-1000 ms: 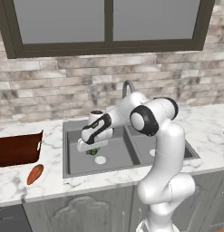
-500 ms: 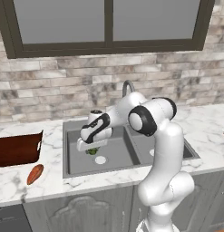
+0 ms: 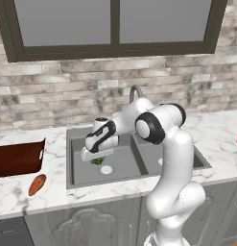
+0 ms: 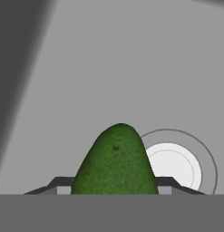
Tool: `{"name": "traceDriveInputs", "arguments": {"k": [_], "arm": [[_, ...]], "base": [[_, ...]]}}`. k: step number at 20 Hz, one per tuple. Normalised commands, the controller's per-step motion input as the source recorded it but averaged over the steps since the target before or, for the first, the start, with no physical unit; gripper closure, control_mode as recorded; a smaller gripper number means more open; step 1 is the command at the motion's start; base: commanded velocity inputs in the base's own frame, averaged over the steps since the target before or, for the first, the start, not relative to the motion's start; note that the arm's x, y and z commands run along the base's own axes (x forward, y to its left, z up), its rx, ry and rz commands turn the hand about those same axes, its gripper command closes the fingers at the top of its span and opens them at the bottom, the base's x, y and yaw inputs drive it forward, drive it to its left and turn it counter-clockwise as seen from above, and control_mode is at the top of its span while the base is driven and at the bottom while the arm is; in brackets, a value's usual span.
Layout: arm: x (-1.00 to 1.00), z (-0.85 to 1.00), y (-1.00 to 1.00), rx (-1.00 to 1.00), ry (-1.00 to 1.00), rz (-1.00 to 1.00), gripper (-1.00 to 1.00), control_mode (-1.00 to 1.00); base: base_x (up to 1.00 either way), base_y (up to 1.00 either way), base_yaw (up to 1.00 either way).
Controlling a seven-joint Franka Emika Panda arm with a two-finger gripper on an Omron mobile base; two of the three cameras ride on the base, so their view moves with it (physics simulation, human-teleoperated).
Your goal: Pick up all produce items and place them in the sink. Turn on the sink faucet to wash them. Then turn the sink off and put them in the tray.
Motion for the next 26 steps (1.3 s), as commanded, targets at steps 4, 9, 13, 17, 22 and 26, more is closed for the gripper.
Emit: {"name": "traceDriveInputs", "arguments": {"k": [4, 9, 13, 17, 22, 26], "arm": [[0.02, -0.08, 0.00, 0.00, 0.00, 0.00, 1.00, -1.00], [0.09, -0.11, 0.00, 0.00, 0.01, 0.00, 1.00, -1.00], [0.11, -0.15, 0.00, 0.00, 0.01, 0.00, 1.00, -1.00], [0.01, -0.17, 0.00, 0.00, 0.00, 0.00, 1.00, -1.00], [0.00, -0.15, 0.00, 0.00, 0.00, 0.00, 1.00, -1.00], [0.00, -0.16, 0.00, 0.00, 0.00, 0.00, 1.00, -1.00]], "base": [[0.00, 0.00, 0.00], [0.00, 0.00, 0.00], [0.00, 0.00, 0.00], [0.00, 0.00, 0.00], [0.00, 0.00, 0.00], [0.00, 0.00, 0.00]]}}
